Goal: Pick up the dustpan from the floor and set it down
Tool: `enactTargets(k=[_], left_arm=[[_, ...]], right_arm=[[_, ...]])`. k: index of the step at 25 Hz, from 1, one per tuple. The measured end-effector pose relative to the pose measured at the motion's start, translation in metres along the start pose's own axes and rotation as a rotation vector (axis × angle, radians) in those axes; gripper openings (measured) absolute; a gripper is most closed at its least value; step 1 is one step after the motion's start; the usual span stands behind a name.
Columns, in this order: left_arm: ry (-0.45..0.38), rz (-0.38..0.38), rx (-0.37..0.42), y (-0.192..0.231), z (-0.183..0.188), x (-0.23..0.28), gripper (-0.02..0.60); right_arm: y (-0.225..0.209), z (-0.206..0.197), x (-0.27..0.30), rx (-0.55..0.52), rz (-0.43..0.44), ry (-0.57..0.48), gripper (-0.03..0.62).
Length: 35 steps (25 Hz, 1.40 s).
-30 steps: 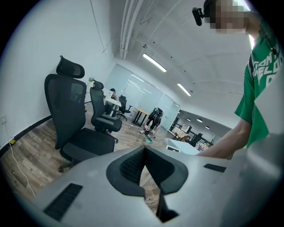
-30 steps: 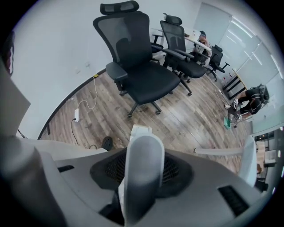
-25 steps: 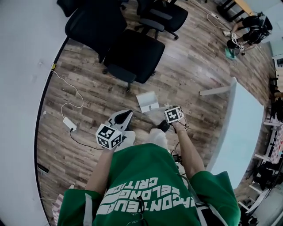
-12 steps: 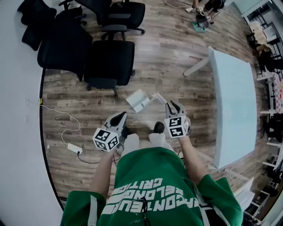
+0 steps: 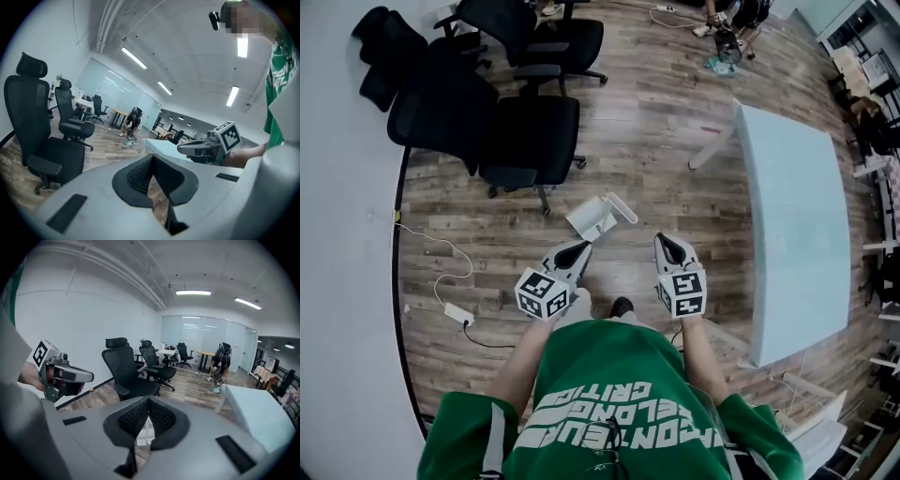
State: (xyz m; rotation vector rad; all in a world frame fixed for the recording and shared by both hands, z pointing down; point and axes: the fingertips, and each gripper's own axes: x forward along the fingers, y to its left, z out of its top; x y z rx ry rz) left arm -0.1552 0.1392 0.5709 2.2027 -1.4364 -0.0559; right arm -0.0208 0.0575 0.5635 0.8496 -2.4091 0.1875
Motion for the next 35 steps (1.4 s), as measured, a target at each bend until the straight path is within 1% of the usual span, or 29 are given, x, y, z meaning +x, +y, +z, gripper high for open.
enactTargets(k=[2,5,9,12,15,23,29,35], left_arm=[[-0.005,-0.007,0.017,-0.028,-0.004,0.008,0.002],[-0.013,0.019,0.016,-0.059,-0.013,0.016,0.002],[-0.011,0.071,0.016,-0.089,-0.028,0.02,0.002],[-0.005,0.096,0.012,-0.105,-0.039,0.021,0.002],[0.003,0.106,0.016,-0.116,-0.048,0.022,0.002],[0.024,0.147,0.044,-0.13,-0.069,0.019,0.002],[0.04,0.133,0.065,-0.157,-0.065,0.01,0.002],[0.02,0.145,0.064,-0.16,-0.08,0.008,0.002]], right_arm=[[-0.005,-0.008,-0.02,0.01,0.02,-0.015,0.008],[-0.015,-0.023,-0.047,0.032,0.04,-0.024,0.008],[-0.029,-0.046,-0.081,0.041,0.043,-0.03,0.008],[-0.039,-0.065,-0.101,0.065,0.035,-0.033,0.008],[-0.046,-0.079,-0.115,0.084,0.027,-0.039,0.008],[-0.048,-0.112,-0.14,0.094,0.012,-0.042,0.008],[-0.045,-0.115,-0.166,0.093,0.017,-0.035,0.008],[-0.04,-0.134,-0.168,0.082,0.02,-0.04,0.008]])
